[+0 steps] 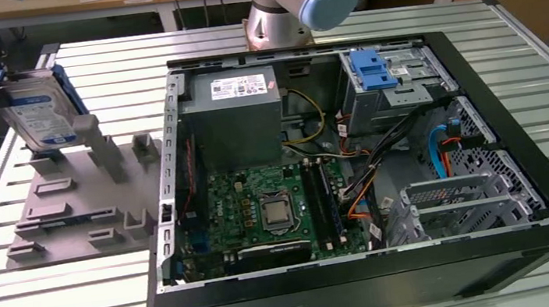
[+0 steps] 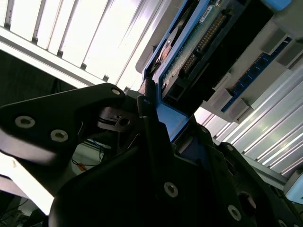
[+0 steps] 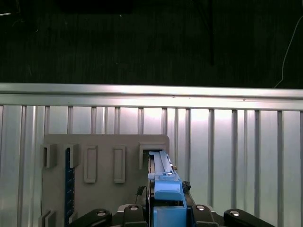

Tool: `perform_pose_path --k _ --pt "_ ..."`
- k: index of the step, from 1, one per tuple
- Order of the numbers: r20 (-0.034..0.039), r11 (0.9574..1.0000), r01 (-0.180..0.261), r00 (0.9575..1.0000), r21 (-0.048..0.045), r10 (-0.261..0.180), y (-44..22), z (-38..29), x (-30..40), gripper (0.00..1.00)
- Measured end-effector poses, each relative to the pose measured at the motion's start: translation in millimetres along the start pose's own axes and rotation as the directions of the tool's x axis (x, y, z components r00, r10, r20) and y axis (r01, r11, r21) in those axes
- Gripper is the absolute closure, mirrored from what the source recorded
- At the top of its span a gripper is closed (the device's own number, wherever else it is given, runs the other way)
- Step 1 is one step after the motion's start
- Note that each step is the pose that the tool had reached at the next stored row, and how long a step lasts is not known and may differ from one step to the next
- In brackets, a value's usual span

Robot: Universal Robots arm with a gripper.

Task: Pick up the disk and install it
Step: 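Pick up the disk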

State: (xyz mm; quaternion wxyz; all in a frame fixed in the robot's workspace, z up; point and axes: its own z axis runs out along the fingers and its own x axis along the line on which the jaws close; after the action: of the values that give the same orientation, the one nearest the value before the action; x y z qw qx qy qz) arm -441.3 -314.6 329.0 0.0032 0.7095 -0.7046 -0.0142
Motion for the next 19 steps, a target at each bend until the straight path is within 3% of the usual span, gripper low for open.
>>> perform_pose_path --k 8,19 --pt "0.0 1.0 0.0 1.0 0.0012 0.0 0.2 -8.9 -0.2 0.64" --pt "0.0001 1.0 0.0 1.0 0.0053 0.0 0.7 -16.0 -0.3 0.64"
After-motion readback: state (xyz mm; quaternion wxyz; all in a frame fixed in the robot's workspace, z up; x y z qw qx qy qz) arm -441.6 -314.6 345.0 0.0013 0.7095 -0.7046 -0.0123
